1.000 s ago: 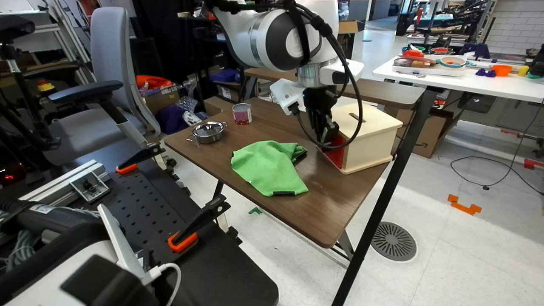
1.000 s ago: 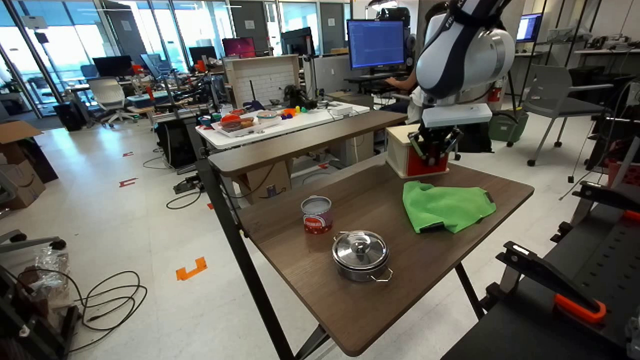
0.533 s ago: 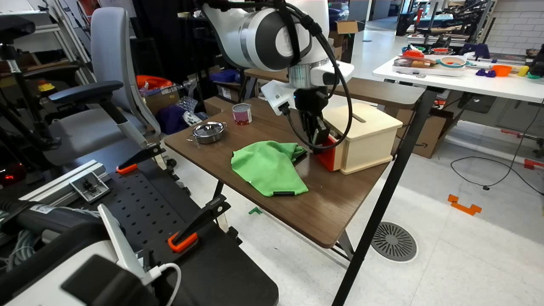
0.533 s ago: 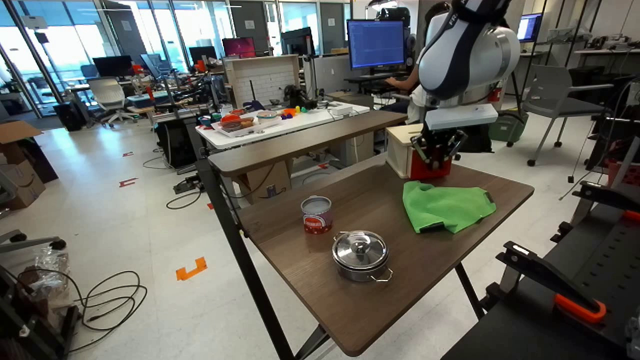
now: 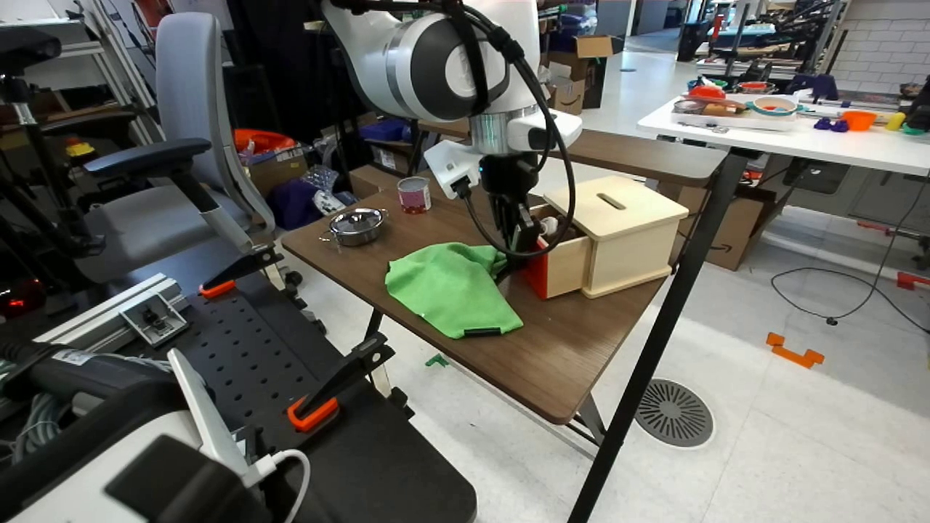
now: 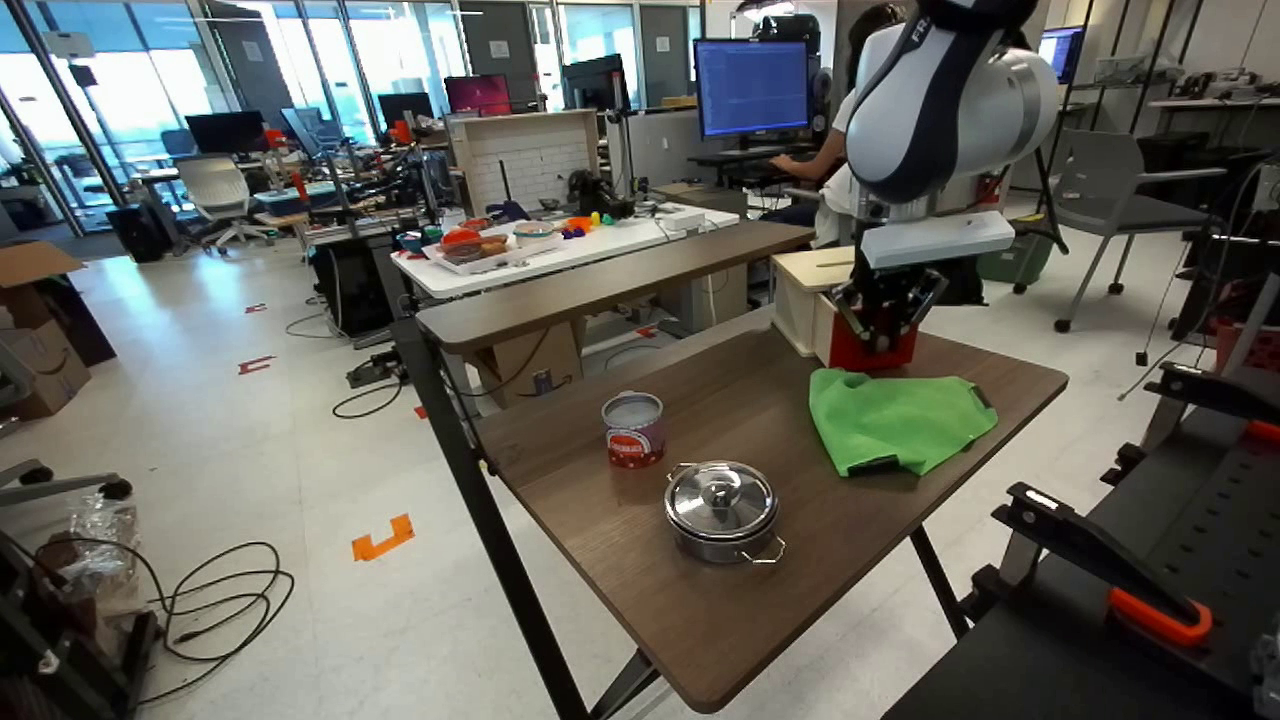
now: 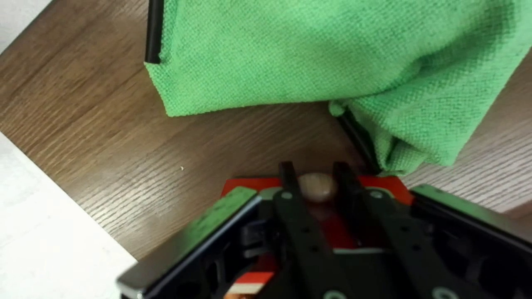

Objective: Open the drawer

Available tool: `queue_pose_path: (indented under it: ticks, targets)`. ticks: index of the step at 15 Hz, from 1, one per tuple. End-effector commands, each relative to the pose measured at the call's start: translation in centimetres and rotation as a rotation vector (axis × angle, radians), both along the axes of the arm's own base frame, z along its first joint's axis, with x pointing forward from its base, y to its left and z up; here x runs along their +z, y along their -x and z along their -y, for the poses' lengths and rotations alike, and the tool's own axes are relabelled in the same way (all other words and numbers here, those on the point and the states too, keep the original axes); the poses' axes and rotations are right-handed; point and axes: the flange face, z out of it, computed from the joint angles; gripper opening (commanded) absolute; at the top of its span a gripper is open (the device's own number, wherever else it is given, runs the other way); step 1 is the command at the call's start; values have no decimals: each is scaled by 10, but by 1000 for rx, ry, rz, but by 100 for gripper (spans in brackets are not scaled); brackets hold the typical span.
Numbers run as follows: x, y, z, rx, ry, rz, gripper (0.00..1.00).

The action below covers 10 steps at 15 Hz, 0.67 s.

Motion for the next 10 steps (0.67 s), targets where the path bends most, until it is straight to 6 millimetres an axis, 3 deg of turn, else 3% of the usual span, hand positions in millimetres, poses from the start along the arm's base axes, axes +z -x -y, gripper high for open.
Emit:
queue_pose_path:
  ticks: [1,8,9,10]
  targets:
    - [-11,24,-7,25,8,-82,7]
    - [-13,35,-16,39,2,-106,7]
    - [-13,35,-16,34,5,-110,52]
    - [-13,36,-16,31,2,-116,54]
